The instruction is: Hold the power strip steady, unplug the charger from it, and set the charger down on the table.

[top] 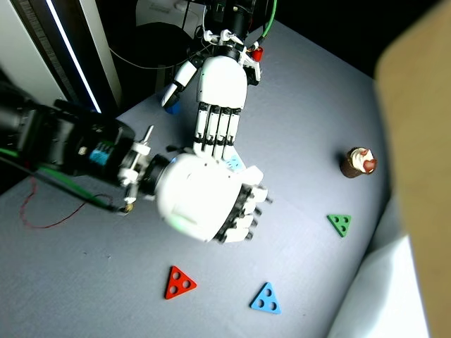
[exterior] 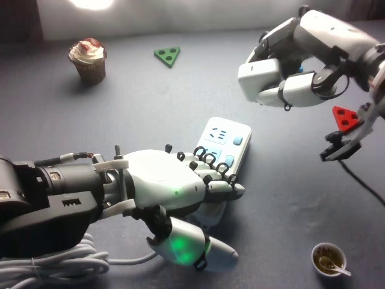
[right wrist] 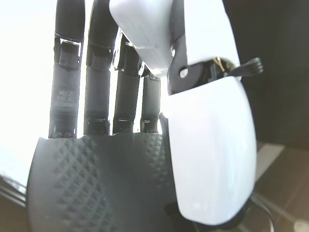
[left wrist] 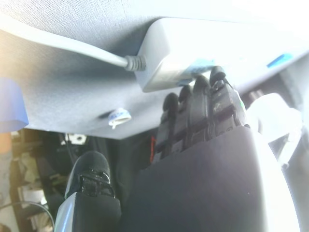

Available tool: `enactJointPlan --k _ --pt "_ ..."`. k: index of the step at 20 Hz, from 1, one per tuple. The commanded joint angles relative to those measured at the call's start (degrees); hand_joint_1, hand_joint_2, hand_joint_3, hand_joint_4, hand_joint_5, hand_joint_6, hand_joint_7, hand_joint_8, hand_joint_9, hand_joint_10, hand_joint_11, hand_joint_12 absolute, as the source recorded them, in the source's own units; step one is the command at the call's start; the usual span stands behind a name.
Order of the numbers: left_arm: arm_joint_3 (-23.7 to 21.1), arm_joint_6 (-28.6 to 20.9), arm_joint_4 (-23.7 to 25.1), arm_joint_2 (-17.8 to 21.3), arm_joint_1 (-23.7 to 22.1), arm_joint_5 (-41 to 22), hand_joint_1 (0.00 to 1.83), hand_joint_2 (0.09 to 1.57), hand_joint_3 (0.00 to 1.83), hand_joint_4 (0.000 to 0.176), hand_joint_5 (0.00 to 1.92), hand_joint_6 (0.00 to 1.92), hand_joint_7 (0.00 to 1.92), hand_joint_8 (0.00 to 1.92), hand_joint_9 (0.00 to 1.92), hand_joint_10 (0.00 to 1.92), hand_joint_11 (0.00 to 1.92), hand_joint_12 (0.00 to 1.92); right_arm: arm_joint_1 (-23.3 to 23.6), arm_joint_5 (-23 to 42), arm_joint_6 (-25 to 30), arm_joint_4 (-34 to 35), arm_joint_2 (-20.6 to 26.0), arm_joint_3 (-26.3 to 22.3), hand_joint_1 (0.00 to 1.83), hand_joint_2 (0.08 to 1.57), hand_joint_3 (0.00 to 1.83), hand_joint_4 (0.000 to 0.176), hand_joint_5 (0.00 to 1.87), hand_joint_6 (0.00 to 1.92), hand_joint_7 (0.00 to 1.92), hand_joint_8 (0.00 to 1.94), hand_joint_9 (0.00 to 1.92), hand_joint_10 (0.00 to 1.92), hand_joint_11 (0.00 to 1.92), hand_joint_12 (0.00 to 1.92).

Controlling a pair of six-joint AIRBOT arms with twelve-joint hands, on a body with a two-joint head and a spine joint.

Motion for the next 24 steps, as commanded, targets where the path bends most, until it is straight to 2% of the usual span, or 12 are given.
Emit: enactJointPlan --k 1,5,6,9,11,14,17,20,24 --pt "0.0 -0.6 -0.7 -0.5 0.7 1.2 0.0 1.15 0.0 0.0 0.11 0.0 0.14 0.0 0.13 0.0 0.12 0.01 1.0 4.5 -0.1 -5.8 1.1 -0.8 1.39 1.04 0.0 0.0 1.05 0.79 1.24 0.4 1.05 1.04 0.81 0.83" --pt "0.0 -0.6 -0.9 -0.5 0.7 1.0 0.0 1.15 0.0 0.0 0.13 0.01 0.16 0.01 0.13 0.01 0.12 0.01 2.5 0.6 -2.1 -22.5 4.6 -3.2 1.39 1.05 0.0 0.0 1.03 0.82 1.25 0.39 1.05 1.04 0.81 0.83" --pt "0.0 -0.6 -1.0 -0.4 0.7 1.0 0.0 1.16 0.0 0.0 0.13 0.01 0.16 0.01 0.13 0.01 0.12 0.01 2.5 0.5 -2.4 -25.7 5.3 -3.7 1.39 1.05 0.0 0.0 1.01 0.85 1.22 0.44 1.04 1.06 0.79 0.84" --pt "-0.2 -0.6 -1.1 -0.2 0.4 0.9 0.0 1.16 0.0 0.0 0.12 0.0 0.15 0.0 0.14 0.01 0.12 0.01 2.4 -1.1 -3.9 -33.6 5.7 -4.0 1.39 1.06 0.0 0.0 0.99 0.88 1.22 0.43 1.03 1.08 0.8 0.85" --pt "-0.2 -0.6 -1.1 -0.2 0.1 0.9 0.0 1.16 0.0 0.0 0.12 0.0 0.16 0.01 0.14 0.01 0.13 0.01 1.7 -1.1 -6.2 -40.2 5.7 -4.1 1.39 1.06 0.0 0.0 0.99 0.9 1.18 0.5 1.03 1.09 0.81 0.86" --pt "-0.2 -0.6 -1.1 -0.2 -0.1 0.9 0.0 1.16 0.0 0.0 0.11 0.0 0.14 0.0 0.13 0.0 0.13 0.01 0.2 -1.1 -7.6 -46.3 5.5 -4.2 1.39 1.06 0.0 0.0 0.99 0.91 1.21 0.45 1.02 1.08 0.84 0.84" --pt "-0.2 -0.6 -1.2 -0.2 -0.1 0.9 0.0 1.16 0.0 0.0 0.12 0.0 0.17 0.01 0.15 0.01 0.16 0.02 -1.7 -0.9 -8.1 -48.8 5.1 -4.1 1.39 1.06 0.0 0.0 0.97 0.95 1.24 0.39 1.03 1.06 0.82 0.82" --pt "-0.2 -0.6 -1.2 -0.2 -0.1 0.9 0.0 1.16 0.0 0.0 0.12 0.0 0.16 0.0 0.14 0.0 0.15 0.02 -3.1 -0.8 -8.2 -49.2 4.7 -3.7 1.39 1.07 0.0 0.0 0.94 0.97 1.21 0.46 1.01 1.1 0.86 0.75" --pt "-0.3 -0.5 -1.2 -0.1 -0.1 0.9 0.0 1.16 0.0 0.0 0.09 0.0 0.12 0.0 0.1 0.0 0.13 0.01 -4.2 -0.7 -8.2 -49.3 4.4 -3.5 1.38 1.08 0.0 0.0 0.94 1.02 1.14 0.6 0.96 1.14 0.81 0.71"
